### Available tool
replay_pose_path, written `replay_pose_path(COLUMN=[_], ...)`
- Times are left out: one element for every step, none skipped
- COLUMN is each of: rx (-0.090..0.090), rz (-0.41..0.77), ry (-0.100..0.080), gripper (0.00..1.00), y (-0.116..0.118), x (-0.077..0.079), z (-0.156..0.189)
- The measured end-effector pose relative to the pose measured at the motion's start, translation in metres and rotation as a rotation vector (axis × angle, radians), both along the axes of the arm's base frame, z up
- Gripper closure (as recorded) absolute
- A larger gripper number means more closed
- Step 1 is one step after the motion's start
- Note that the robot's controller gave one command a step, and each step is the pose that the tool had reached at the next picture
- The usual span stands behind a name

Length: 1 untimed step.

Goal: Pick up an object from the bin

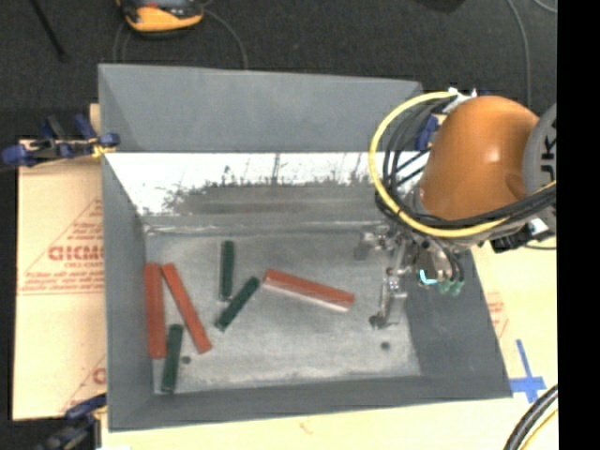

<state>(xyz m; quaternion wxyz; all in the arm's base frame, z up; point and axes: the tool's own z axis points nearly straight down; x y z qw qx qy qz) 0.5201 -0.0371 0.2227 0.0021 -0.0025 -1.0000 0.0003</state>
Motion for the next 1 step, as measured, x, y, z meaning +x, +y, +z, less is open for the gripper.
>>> replay_pose_path(rx=[-0.001], rz=[0.001], ry=[-0.008], gripper=[0.0], y=[-0.0002], x=[0.0015], z=[0.0042])
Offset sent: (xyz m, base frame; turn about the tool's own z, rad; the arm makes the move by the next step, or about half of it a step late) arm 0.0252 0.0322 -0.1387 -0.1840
